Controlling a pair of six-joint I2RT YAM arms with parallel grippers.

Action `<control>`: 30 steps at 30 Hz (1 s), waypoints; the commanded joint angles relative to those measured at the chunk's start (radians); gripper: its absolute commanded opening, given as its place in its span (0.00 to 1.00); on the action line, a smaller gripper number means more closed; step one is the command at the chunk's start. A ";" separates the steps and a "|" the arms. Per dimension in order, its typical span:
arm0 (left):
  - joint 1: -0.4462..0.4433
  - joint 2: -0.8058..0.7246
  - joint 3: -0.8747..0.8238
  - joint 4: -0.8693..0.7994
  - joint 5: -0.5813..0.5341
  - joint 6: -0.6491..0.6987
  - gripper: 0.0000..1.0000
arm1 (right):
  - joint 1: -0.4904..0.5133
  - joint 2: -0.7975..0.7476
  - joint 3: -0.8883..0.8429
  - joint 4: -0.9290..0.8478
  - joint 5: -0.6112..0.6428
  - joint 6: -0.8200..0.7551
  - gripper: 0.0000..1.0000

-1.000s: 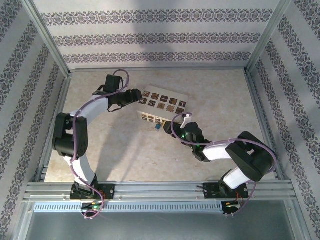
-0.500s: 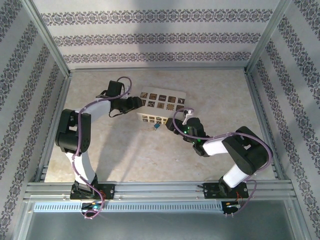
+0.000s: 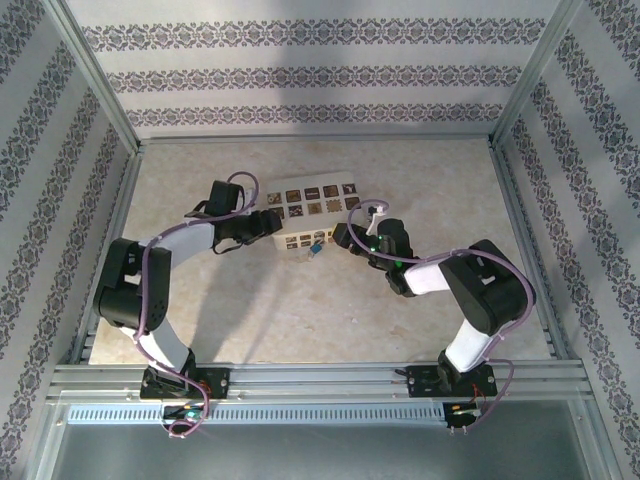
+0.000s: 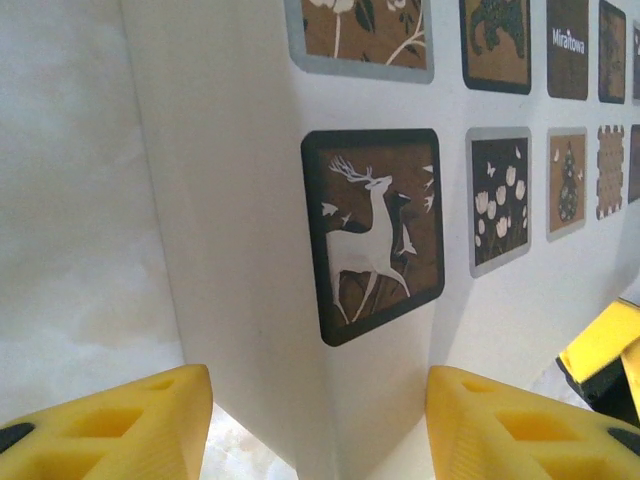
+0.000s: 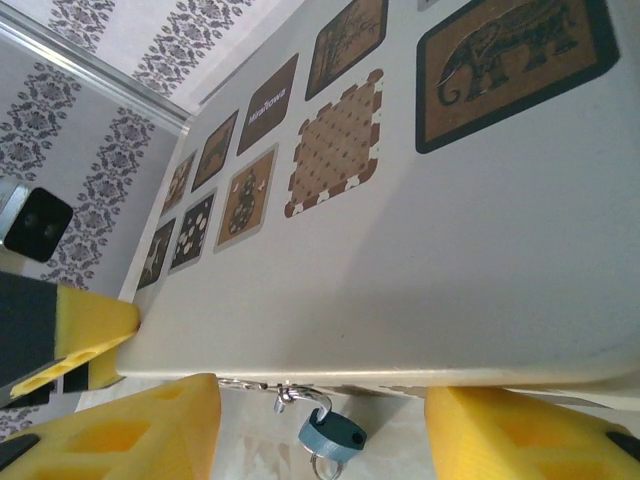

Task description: Unlock a padlock with a key

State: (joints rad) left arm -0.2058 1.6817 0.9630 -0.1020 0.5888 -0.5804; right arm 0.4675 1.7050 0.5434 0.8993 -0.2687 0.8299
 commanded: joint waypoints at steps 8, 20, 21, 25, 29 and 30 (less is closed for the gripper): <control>-0.029 -0.025 -0.063 -0.062 -0.015 -0.034 0.55 | 0.005 -0.087 -0.068 0.065 -0.026 -0.032 0.57; -0.030 -0.045 -0.064 -0.064 -0.020 -0.034 0.54 | 0.120 -0.096 -0.137 0.235 0.023 -0.033 0.64; -0.030 -0.047 -0.065 -0.064 -0.020 -0.035 0.54 | 0.125 -0.076 -0.125 0.245 0.022 -0.029 0.64; -0.032 -0.055 -0.065 -0.064 -0.021 -0.035 0.54 | 0.148 0.019 -0.082 0.287 0.039 0.004 0.64; -0.032 -0.066 -0.063 -0.070 -0.026 -0.033 0.54 | 0.163 0.098 -0.055 0.329 0.062 0.025 0.64; -0.032 -0.066 -0.063 -0.071 -0.025 -0.033 0.54 | 0.163 0.113 -0.049 0.337 0.061 0.027 0.64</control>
State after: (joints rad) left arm -0.2230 1.6375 0.9207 -0.1001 0.5903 -0.6113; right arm 0.6201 1.7836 0.4644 1.1469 -0.2337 0.8356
